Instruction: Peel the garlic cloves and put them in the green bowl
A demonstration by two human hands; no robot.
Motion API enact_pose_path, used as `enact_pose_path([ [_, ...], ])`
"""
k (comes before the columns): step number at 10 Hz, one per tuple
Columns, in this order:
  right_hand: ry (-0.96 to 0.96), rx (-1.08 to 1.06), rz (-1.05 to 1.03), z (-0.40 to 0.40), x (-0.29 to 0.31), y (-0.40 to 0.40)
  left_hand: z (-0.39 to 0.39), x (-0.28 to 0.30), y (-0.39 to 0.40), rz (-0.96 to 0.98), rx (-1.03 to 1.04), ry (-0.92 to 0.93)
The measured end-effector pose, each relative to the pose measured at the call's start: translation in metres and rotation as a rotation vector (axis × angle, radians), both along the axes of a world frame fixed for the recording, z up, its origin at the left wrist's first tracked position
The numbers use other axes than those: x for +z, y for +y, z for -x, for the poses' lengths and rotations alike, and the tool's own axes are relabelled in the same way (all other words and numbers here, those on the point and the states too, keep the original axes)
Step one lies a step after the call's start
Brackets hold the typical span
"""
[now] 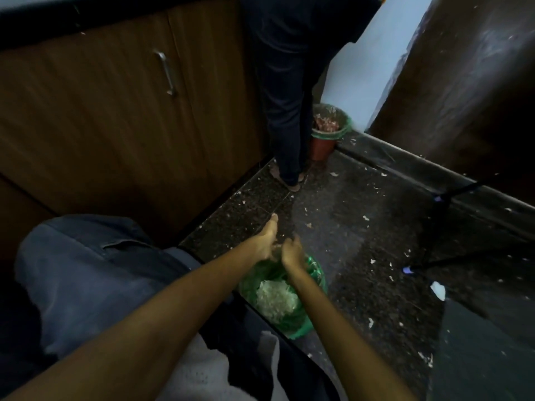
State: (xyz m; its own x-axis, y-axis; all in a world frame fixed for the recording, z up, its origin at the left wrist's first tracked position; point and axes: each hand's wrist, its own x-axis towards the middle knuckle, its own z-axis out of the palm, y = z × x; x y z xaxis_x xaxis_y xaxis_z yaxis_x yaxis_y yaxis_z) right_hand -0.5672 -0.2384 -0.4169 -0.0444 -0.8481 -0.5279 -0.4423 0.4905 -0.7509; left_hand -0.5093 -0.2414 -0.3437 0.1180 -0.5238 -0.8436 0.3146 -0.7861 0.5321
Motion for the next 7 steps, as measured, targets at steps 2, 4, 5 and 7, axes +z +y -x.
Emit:
enact_pose_path([
  [2, -0.028, -0.007, -0.214, 0.004, -0.039, 0.024, 0.003, 0.006, 0.005, 0.083, -0.024, 0.063],
  [4, -0.065, 0.047, 0.077, -0.009, 0.016, 0.025, -0.006, -0.002, 0.015, 0.008, 0.012, -0.02],
  [5, -0.09, -0.009, 0.004, -0.012, 0.019, 0.027, -0.005, 0.011, 0.008, 0.107, 0.023, -0.062],
  [7, -0.142, 0.034, 0.391, -0.044, 0.082, 0.008, -0.04, 0.035, 0.007, 0.256, 0.145, -0.064],
])
